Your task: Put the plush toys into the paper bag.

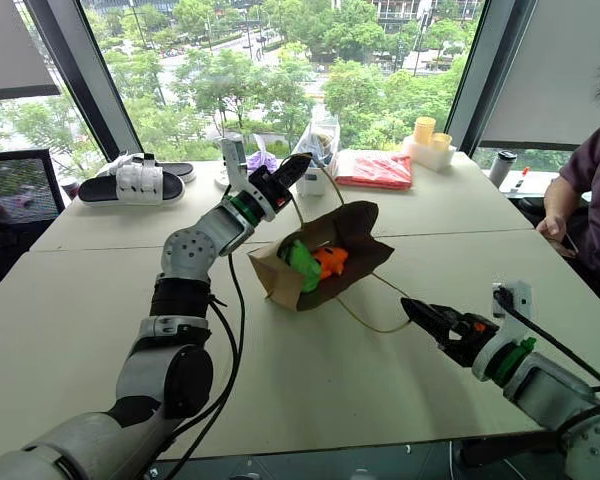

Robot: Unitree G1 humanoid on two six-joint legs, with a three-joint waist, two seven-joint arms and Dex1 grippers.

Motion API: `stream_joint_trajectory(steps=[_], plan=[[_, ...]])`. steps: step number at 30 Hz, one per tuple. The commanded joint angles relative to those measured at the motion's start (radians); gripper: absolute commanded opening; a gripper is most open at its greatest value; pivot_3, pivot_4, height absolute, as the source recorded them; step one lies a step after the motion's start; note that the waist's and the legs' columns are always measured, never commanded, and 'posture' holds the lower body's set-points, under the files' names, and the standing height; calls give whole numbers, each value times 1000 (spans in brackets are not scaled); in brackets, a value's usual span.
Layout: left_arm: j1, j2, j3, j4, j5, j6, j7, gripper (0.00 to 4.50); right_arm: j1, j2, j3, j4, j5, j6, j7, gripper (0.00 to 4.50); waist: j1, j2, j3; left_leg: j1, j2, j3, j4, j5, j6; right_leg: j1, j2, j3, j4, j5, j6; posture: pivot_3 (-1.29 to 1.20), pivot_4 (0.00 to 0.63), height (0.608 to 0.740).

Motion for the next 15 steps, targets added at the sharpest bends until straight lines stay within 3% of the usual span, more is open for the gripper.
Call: stream_joint_trajectory(steps=[1, 2, 5, 12, 15], plan=[[-12, 2, -17, -45, -3, 0, -7, 0, 17, 19, 24, -48, 65, -43, -48, 4422, 0, 0, 0, 0, 0, 0, 0, 0, 0, 0, 0, 0, 0, 0, 0, 0, 150, 740], [-11, 2, -19, -47, -3, 1, -7, 0, 22, 18, 34, -49, 69, -52, -57, 4422, 2, 0, 0, 0, 0, 0, 0, 0, 0, 0, 0, 0, 0, 0, 0, 0, 150, 740], [4, 2, -27, -59, -3, 2, -10, 0, 30, 24, 53, -43, 96, -84, -84, 3590, 3, 0, 0, 0, 0, 0, 0, 0, 0, 0, 0, 0, 0, 0, 0, 0, 150, 740], [26, 21, -70, -87, 22, -1, -51, 0, -4, -29, 94, -97, 274, -148, -109, 68, 4, 0, 0, 0, 0, 0, 0, 0, 0, 0, 0, 0, 0, 0, 0, 0, 150, 740], [40, 34, -92, -99, 26, 13, -82, 0, -52, -63, 97, -114, 391, -208, -129, 68, 5, 0, 0, 0, 0, 0, 0, 0, 0, 0, 0, 0, -1, 0, 0, 0, 150, 740]])
